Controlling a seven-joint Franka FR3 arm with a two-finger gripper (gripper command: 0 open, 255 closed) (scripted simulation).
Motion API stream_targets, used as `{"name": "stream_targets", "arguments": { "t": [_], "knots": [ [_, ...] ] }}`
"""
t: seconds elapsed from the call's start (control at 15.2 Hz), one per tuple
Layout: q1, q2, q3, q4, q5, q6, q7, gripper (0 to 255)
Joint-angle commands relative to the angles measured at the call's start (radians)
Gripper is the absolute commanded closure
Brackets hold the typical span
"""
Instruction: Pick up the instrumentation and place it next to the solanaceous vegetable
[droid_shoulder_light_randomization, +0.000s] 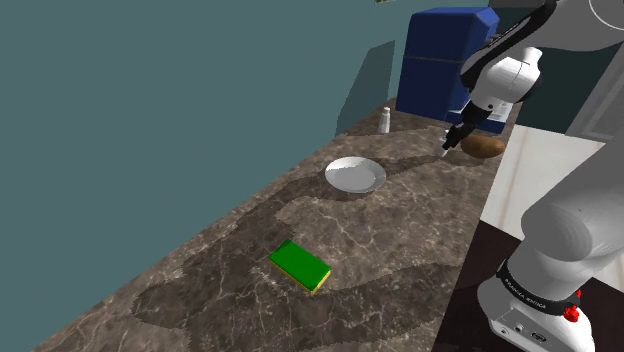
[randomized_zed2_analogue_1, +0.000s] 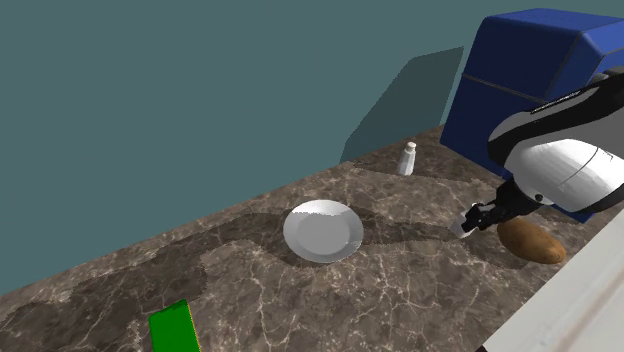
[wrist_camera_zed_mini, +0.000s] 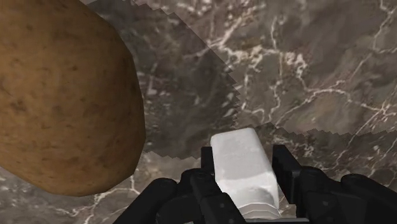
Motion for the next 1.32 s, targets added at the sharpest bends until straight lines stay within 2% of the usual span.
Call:
{"name": "stream_targets", "arguments": {
  "t": [0.0,0.07,0.13,0.46,0.73,1.25],
  "knots": [
    [0.000,0.000,0.000,0.000,0.000,0.000,0.000,255],
    [0.000,0.000,0.000,0.000,0.000,0.000,0.000,255],
    [0.000,0.000,0.000,0.000,0.000,0.000,0.000,0],
    [0.000,0.000,0.000,0.000,0.000,0.000,0.000,0],
    [-0.037,-0.102,-0.001,0.035,-0.108,-0.117,0.073,0],
    [-0.037,-0.102,0.000,0.035,-0.107,-0.117,0.072,0]
  ]
}}
